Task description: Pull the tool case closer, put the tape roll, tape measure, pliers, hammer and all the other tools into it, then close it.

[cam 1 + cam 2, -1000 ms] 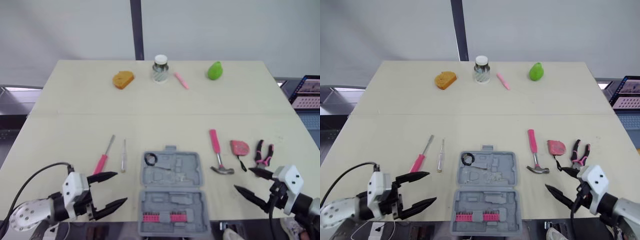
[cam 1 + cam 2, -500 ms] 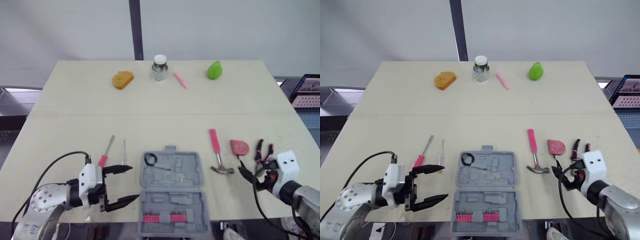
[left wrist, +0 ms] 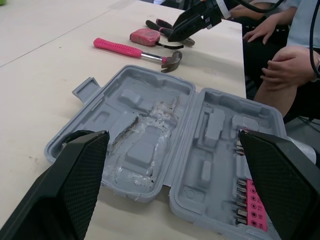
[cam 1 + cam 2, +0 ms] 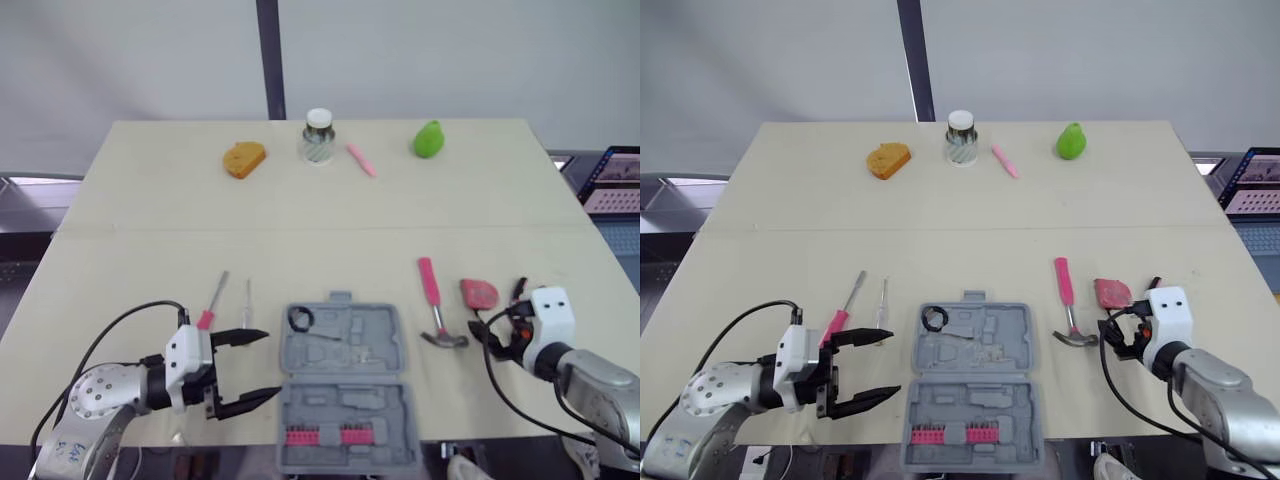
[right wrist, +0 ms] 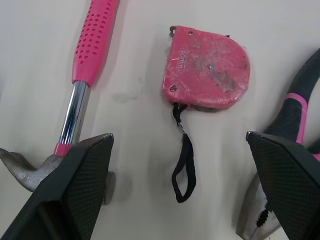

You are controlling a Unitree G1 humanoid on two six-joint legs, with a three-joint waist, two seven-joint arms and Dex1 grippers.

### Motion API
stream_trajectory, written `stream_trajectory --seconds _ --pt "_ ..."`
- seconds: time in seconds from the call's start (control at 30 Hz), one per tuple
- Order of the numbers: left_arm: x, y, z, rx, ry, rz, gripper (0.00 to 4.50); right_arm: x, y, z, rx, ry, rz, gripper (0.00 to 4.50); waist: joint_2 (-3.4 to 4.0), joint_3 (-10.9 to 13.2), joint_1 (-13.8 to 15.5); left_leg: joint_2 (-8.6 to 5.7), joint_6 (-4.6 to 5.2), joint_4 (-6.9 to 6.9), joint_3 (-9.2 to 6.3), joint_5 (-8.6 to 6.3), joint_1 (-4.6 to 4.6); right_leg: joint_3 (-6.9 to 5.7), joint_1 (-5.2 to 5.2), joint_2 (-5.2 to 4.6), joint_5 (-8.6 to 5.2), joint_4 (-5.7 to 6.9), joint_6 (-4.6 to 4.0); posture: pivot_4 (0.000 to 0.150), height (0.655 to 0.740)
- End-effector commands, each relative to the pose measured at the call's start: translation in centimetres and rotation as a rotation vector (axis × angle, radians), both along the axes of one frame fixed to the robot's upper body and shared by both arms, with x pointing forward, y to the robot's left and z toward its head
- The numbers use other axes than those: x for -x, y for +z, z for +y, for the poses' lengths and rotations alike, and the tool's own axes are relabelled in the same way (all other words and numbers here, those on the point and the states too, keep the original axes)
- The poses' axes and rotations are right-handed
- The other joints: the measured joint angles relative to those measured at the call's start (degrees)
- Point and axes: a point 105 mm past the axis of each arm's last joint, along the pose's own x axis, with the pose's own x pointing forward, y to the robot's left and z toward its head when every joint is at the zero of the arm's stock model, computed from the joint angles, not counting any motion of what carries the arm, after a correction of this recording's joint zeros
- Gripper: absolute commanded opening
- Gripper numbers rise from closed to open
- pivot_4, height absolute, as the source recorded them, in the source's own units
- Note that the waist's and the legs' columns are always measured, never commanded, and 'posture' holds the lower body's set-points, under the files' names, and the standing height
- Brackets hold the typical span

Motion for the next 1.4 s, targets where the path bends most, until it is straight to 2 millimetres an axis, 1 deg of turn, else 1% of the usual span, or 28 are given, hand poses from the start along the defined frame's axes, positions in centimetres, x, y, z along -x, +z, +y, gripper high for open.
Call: stream_trajectory --seconds 0.03,0.1,0.37,0.57,0.67,0.83,0.9,1.2,1.4 --pt "0.1 0.3 0.0 -0.003 0.005 -0.027 4.42 -0.8 -0.2 -0.4 0.019 -0.026 -0.005 4.50 0.00 0.00 0.00 0.00 0.00 0.00 0.01 0.00 0.00 0.00 0.00 0.00 0.00 0.00 0.00 0.150 0.6950" --pt "0.1 0.2 0.1 -0.008 0.009 -0.025 4.42 -1.3 -0.5 -0.5 0.019 -0.041 0.000 4.50 0.01 0.00 -0.03 0.00 0.00 0.00 0.01 0.00 0.01 -0.01 -0.01 0.00 0.00 0.01 0.00 0.150 0.6950" --pt "0.4 0.1 0.3 -0.015 0.022 -0.022 4.42 -2.4 -1.3 -0.2 0.006 -0.056 0.018 4.50 0.05 0.03 -0.13 0.02 0.00 -0.02 0.05 0.00 -0.01 0.00 -0.03 0.00 0.00 0.08 0.01 0.150 0.6950" --pt "0.5 0.1 0.3 -0.022 0.023 -0.024 4.42 -2.8 -1.7 -0.2 0.001 -0.064 0.027 4.50 0.11 0.06 -0.11 0.02 0.00 -0.02 0.06 0.00 -0.01 0.01 -0.06 -0.01 0.00 0.08 0.01 0.150 0.6950" --pt "0.5 0.1 0.3 -0.027 0.022 -0.024 4.50 -2.8 -1.9 -0.3 0.001 -0.071 0.037 3.68 0.13 0.08 -0.17 0.02 0.00 -0.02 0.06 0.00 -0.02 0.01 -0.06 -0.01 0.00 0.08 0.01 0.150 0.6950" --pt "0.6 0.1 0.3 -0.030 0.020 -0.026 4.50 -2.7 -2.1 -0.3 -0.006 -0.073 0.046 1.15 0.15 0.09 -0.21 0.02 -0.01 -0.04 0.07 0.00 -0.02 0.02 -0.08 -0.01 0.00 0.07 0.01 0.150 0.6950" --pt "0.7 0.2 0.3 -0.030 0.019 -0.027 4.50 -2.7 -2.3 -0.3 -0.008 -0.075 0.049 0.05 0.15 0.09 -0.21 0.02 -0.01 -0.04 0.07 -0.01 -0.02 0.02 -0.08 -0.01 0.00 0.05 0.01 0.150 0.6950" --pt "0.9 0.1 0.4 -0.028 0.015 -0.026 4.50 -2.4 -2.4 -0.5 -0.009 -0.077 0.061 0.01 0.15 0.09 -0.20 0.04 -0.02 -0.05 0.07 -0.01 -0.02 0.03 -0.07 -0.03 0.00 -0.07 0.01 0.150 0.6950" --pt "1.0 0.1 0.5 -0.028 0.008 -0.022 4.50 -1.2 -2.7 -0.7 -0.003 -0.060 0.093 0.01 0.15 0.09 0.13 0.04 -0.03 -0.09 0.05 -0.02 -0.02 0.02 -0.08 -0.05 0.00 -0.09 0.01 0.150 0.6950"
